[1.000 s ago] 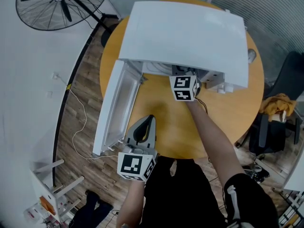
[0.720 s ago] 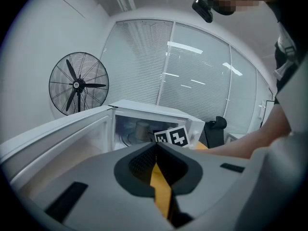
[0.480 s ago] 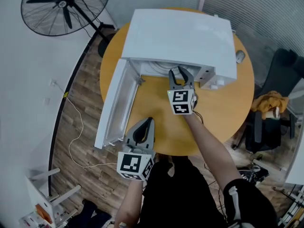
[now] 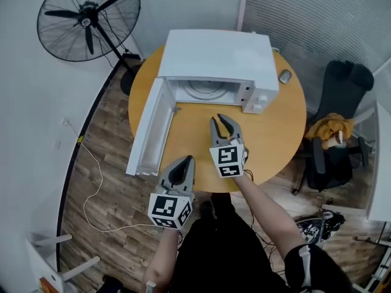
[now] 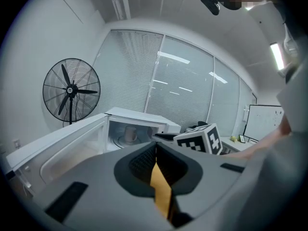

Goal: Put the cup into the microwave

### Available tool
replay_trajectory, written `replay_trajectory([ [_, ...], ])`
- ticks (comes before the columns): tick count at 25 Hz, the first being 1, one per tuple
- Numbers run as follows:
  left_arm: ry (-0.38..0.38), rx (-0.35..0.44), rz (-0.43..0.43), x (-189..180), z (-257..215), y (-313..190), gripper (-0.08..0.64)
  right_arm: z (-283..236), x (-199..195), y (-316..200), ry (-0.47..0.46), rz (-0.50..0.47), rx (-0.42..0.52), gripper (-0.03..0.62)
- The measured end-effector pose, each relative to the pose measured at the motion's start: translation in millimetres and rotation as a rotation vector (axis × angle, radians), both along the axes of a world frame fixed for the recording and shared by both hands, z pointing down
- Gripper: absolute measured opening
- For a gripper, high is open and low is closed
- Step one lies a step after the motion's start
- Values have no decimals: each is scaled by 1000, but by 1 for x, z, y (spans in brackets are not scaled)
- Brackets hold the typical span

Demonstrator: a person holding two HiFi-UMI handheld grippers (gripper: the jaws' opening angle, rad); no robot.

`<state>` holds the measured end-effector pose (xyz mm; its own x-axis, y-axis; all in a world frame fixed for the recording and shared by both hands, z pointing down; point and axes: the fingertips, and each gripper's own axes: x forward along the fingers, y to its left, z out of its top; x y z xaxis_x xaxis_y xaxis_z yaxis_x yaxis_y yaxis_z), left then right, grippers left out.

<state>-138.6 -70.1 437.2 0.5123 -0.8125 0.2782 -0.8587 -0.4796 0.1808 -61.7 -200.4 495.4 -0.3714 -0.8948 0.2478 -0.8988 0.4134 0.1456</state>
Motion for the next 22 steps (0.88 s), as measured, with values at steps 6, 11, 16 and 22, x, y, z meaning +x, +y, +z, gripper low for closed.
replay_trajectory([
  [6, 8, 9, 51, 1, -2, 32, -2, -36, 4, 74, -2, -5, 26, 38],
  [11, 18, 28, 93, 9, -5, 49, -2, -50, 10, 119, -2, 16, 31, 25],
  [16, 22, 41, 146, 21, -6, 62, -2, -62, 22, 152, 1, 47, 46, 11],
  [22, 22, 51, 198, 34, -14, 78, -2, -79, 34, 184, -13, 64, 58, 11],
])
